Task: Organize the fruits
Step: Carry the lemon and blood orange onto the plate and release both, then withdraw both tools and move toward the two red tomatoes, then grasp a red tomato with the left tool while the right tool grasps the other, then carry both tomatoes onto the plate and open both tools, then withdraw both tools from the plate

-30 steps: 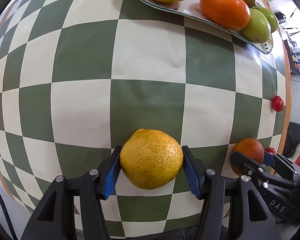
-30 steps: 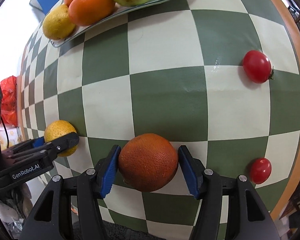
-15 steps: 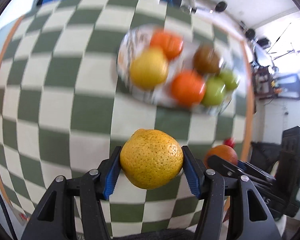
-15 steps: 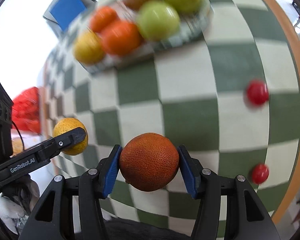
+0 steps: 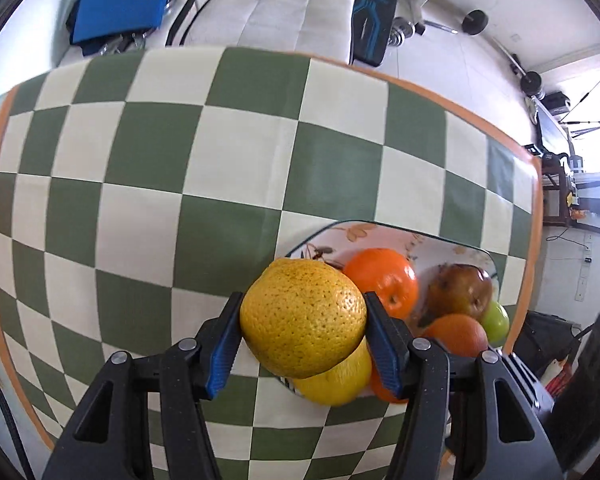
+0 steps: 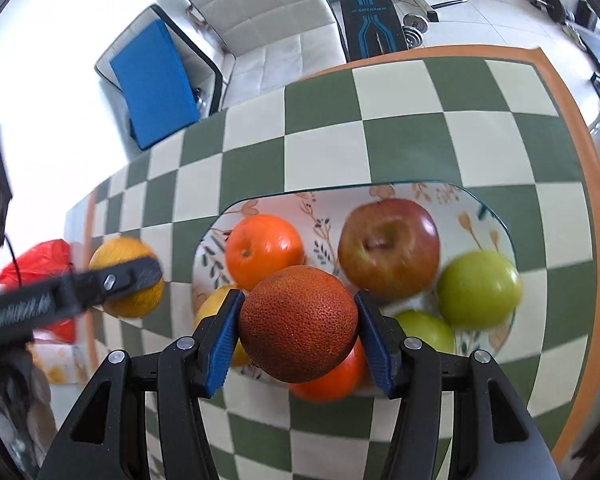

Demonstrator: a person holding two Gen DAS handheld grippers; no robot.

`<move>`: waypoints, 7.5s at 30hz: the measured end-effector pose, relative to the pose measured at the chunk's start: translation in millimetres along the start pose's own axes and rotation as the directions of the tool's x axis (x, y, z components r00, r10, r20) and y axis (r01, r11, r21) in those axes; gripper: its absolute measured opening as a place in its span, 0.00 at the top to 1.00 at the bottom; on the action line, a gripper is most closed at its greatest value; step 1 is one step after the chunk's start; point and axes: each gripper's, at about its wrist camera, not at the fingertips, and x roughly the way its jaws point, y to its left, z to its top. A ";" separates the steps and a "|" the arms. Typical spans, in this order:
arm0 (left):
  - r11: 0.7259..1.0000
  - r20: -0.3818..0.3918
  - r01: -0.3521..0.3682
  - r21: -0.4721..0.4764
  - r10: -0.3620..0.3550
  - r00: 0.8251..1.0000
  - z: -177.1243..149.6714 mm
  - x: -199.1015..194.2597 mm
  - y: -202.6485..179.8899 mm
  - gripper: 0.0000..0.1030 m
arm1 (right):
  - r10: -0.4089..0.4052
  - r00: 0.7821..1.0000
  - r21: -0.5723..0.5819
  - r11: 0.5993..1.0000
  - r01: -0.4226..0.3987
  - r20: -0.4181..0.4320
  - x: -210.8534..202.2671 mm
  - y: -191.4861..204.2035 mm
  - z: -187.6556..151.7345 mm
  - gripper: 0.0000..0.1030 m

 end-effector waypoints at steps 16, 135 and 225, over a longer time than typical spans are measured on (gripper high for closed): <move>1.000 -0.039 0.009 0.019 -0.008 0.999 -1.9 8.4 0.5 0.13 | -0.033 0.999 0.020 0.999 0.033 -0.002 10.0 -1.2 -9.3 0.24; 0.852 -0.031 -0.106 0.512 0.141 0.989 -212.2 95.5 -254.9 0.15 | -0.171 0.985 0.299 0.939 0.171 -0.025 -58.5 -227.8 -281.2 0.70; 0.898 0.114 0.253 -0.360 -0.227 0.967 -87.0 -2.9 57.8 0.59 | 0.094 0.992 0.314 0.942 -0.114 0.079 -25.8 -135.2 -56.8 0.50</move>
